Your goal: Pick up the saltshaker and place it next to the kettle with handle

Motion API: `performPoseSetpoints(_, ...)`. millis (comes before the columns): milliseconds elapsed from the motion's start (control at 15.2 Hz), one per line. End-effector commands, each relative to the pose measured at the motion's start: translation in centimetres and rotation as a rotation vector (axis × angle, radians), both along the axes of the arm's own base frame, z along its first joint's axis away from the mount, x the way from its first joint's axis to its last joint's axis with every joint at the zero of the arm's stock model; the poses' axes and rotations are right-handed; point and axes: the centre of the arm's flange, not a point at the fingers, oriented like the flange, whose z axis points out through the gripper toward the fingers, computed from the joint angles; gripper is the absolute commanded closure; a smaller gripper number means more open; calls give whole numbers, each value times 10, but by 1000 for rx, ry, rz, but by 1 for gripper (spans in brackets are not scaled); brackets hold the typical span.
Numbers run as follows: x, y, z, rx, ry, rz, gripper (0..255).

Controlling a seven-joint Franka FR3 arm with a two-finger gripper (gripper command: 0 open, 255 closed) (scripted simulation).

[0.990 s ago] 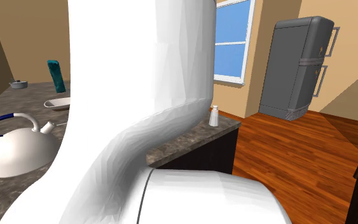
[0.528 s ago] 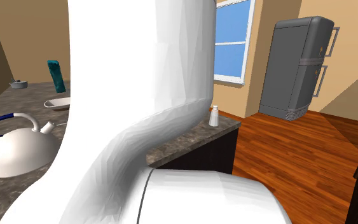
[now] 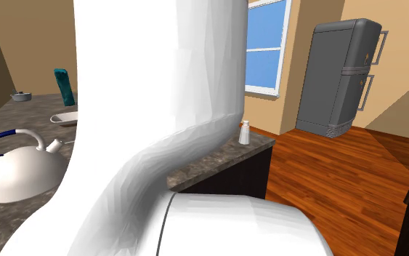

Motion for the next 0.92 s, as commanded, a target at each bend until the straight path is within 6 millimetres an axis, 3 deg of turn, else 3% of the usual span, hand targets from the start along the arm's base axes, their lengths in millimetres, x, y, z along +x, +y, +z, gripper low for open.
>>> performPoseSetpoints(0, 0, 0, 11, 0, 0, 0, 255)
performPoseSetpoints(858, 0, 0, 80, 0, 0, 0, 255)
